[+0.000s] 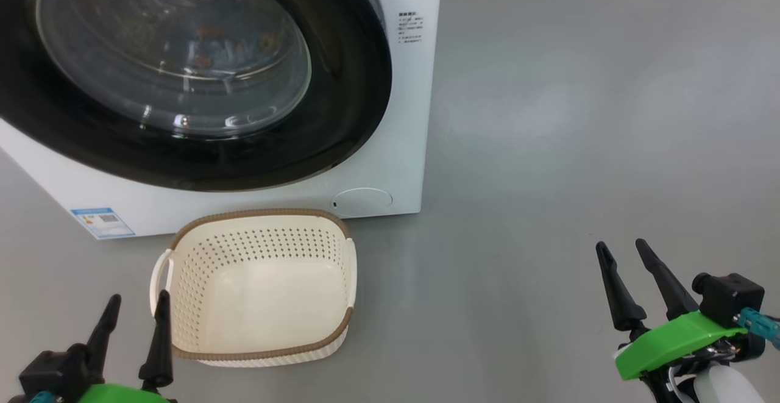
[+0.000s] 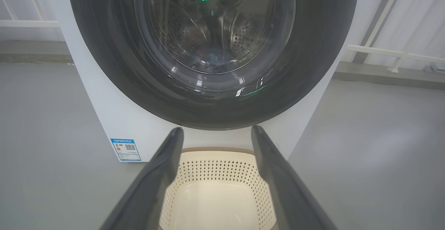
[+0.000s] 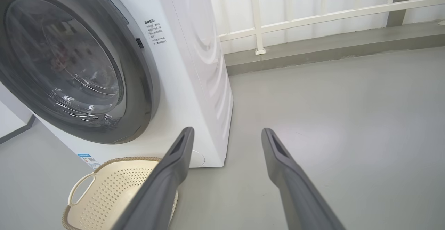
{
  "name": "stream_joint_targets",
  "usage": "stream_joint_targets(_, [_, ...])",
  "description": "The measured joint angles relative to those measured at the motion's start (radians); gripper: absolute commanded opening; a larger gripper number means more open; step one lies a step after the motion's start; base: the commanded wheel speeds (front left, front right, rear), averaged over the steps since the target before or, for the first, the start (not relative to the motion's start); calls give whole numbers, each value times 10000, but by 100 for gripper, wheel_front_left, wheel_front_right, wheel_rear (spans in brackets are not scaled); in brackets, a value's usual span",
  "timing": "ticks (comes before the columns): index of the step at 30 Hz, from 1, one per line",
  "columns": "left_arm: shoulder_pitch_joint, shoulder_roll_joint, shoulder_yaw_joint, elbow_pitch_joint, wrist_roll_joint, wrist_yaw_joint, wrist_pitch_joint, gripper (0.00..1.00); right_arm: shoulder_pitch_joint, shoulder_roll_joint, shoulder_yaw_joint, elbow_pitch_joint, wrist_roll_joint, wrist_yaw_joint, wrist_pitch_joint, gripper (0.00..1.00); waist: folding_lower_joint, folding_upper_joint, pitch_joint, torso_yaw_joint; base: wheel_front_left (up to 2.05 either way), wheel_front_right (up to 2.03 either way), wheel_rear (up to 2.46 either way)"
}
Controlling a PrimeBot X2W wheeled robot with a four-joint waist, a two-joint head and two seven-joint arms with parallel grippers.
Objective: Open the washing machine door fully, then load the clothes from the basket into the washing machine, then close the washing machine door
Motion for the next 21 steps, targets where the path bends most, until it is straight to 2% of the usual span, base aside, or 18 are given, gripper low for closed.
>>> stream_joint_targets(21, [251, -31, 232, -19, 98, 0, 0, 100, 510, 10, -272, -121, 0, 0, 0, 100, 0, 0, -195, -36, 0, 0, 0])
